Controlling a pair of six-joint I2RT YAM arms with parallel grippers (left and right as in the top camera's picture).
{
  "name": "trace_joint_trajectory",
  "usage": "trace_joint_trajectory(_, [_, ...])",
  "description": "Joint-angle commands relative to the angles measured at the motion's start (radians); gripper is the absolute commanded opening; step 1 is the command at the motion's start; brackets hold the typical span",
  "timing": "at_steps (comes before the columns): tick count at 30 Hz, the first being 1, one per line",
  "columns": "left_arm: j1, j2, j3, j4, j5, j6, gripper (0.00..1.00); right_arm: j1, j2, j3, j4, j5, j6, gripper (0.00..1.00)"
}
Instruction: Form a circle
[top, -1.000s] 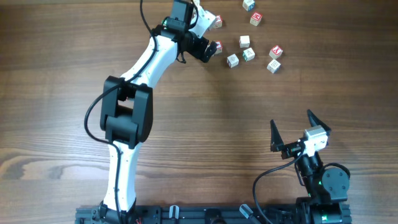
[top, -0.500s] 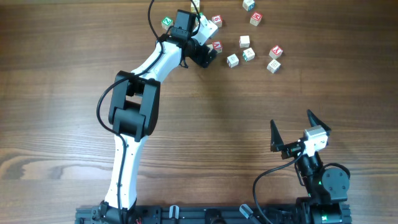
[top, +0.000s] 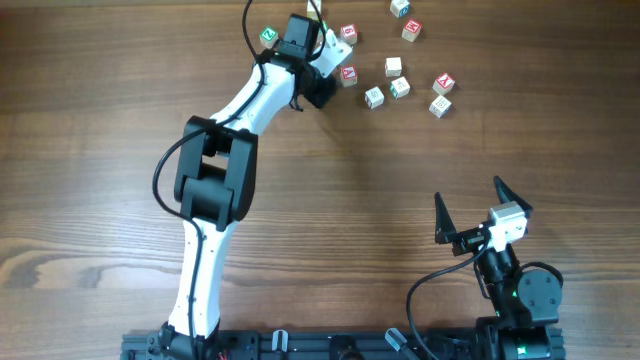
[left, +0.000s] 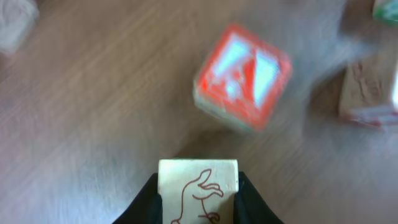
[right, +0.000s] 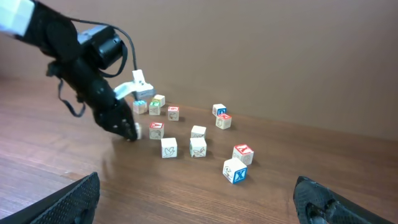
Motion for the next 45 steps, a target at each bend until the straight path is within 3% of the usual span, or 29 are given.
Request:
trace_joint_trajectory(1, [-0.010,-0.114,-0.015,-0.092,-0.034,-0.010,0.08,-0.007,-0.005,-0.001,0.003,-0.009,-0.005,1.00])
trace_joint_trajectory(6, [-0.058,-0.291,-0.015,-0.195,0.248,-0.090,0.06,-0.007,-0.005,-0.001,0.003,-0.009,-0.004,1.00])
trace_joint_trajectory(8, [-0.090,-0.292,-0.016,-0.197,0.280,-0.121,0.07,-0.007,-0.005,-0.001,0.003,-0.009,-0.005,1.00])
trace_joint_trajectory(17, [-0.268,-0.200,-0.016,-0.130,0.245,-0.134,0.07,-0.007,-0.005,-0.001,0.003,-0.009,-0.005,1.00])
trace_joint_trajectory(27, [-0.332,-0.104,-0.016,-0.126,0.227,-0.134,0.07,-0.007,-0.005,-0.001,0.017,-0.010,-0.002,1.00])
trace_joint_trajectory(31, [-0.336,-0.103,-0.016,-0.117,0.227,-0.171,0.07,-0.007,-0.003,0.001,0.021,0.013,0.024,1.00])
trace_joint_trajectory(34, [-0.344,-0.101,-0.016,-0.079,0.227,-0.212,0.07,-0.007,-0.003,0.006,0.093,0.082,0.137,1.00])
trace_joint_trajectory(36, [-0.354,-0.101,-0.016,-0.042,0.227,-0.212,0.07,-0.008,-0.002,0.054,0.056,0.240,0.268,1.00])
trace_joint_trajectory(39, [-0.373,-0.101,-0.016,-0.019,0.227,-0.212,0.07,-0.008,0.000,0.140,-0.020,0.289,0.283,1.00])
trace_joint_trajectory(45, [-0.415,-0.086,-0.016,0.042,0.227,-0.212,0.09,-0.008,0.046,0.369,-0.349,0.531,0.320,1.00])
